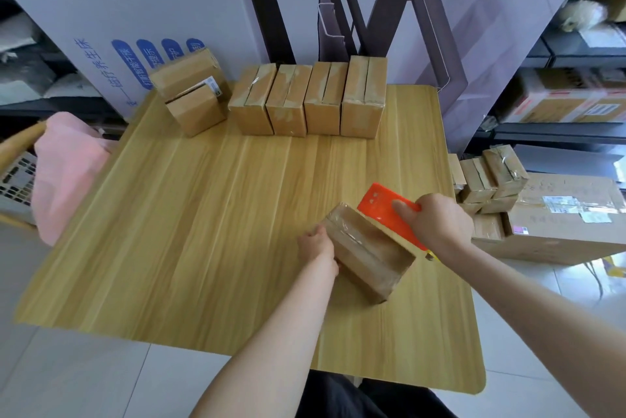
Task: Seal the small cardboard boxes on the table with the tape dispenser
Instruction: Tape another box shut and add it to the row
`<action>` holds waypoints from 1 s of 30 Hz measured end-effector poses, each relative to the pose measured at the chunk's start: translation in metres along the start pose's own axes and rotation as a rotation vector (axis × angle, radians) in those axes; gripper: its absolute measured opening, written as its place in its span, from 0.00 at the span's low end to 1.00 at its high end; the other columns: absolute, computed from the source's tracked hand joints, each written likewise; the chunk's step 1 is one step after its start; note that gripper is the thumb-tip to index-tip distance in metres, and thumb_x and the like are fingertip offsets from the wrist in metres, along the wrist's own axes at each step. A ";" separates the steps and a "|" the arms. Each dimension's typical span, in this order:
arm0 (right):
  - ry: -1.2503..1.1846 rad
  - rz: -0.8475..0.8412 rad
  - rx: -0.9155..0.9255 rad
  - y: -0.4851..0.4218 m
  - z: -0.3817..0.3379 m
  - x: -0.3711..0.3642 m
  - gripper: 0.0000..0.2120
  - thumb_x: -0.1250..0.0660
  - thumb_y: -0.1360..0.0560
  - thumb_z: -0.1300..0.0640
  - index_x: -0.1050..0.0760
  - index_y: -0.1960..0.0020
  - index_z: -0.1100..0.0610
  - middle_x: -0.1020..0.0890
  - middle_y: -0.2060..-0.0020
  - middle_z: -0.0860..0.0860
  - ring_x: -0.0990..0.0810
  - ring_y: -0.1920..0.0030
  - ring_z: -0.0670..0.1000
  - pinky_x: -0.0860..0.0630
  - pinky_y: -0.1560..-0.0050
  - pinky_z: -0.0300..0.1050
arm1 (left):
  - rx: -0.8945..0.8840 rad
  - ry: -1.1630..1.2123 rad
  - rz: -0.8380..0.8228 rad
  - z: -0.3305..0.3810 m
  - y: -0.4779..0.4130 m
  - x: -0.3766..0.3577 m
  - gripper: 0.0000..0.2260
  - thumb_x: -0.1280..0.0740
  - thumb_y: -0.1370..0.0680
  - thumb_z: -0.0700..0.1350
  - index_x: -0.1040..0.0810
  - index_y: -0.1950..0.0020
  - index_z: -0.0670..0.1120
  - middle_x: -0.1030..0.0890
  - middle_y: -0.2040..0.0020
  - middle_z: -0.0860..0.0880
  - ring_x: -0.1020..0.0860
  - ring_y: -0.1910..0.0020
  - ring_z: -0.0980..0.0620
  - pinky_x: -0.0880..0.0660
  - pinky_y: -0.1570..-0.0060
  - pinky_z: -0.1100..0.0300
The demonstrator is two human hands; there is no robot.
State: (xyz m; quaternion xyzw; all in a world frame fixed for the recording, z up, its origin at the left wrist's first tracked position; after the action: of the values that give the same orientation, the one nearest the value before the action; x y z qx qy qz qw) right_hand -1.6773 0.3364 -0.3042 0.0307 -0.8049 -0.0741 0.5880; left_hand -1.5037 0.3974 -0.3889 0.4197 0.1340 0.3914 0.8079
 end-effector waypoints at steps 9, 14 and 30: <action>-0.784 -0.060 -0.374 0.011 -0.017 -0.034 0.25 0.33 0.28 0.39 0.31 0.70 0.59 0.30 0.76 0.53 0.32 0.74 0.53 0.36 0.70 0.43 | -0.515 -0.275 0.179 -0.020 0.001 0.013 0.21 0.31 0.23 0.47 0.30 0.34 0.40 0.25 0.37 0.42 0.26 0.38 0.42 0.30 0.41 0.54; -0.857 -0.080 -0.446 0.002 -0.016 -0.034 0.25 0.32 0.29 0.38 0.30 0.69 0.59 0.29 0.75 0.53 0.30 0.75 0.52 0.34 0.71 0.41 | -1.306 -0.646 -0.006 -0.015 0.010 0.014 0.16 0.39 0.21 0.37 0.27 0.33 0.46 0.26 0.35 0.51 0.32 0.34 0.56 0.38 0.34 0.69; -0.916 -0.107 -0.472 -0.007 -0.003 -0.033 0.24 0.33 0.29 0.39 0.30 0.70 0.58 0.28 0.76 0.53 0.29 0.74 0.52 0.32 0.70 0.44 | -0.652 -1.409 -0.166 0.052 -0.010 -0.031 0.15 0.36 0.24 0.44 0.29 0.40 0.57 0.20 0.46 0.52 0.20 0.52 0.47 0.31 0.63 0.61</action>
State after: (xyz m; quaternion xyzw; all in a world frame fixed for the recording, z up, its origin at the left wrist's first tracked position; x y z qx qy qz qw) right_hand -1.6643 0.3335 -0.3355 -0.0974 -0.9385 -0.2892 0.1616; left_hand -1.4906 0.3413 -0.3687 0.2991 -0.5015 -0.0097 0.8118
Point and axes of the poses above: each hand's wrist, its own y-axis away from the middle knuckle, its own x-axis out of the back of the hand, z = x × y, the point moved 1 cm from there along -y, towards the middle knuckle
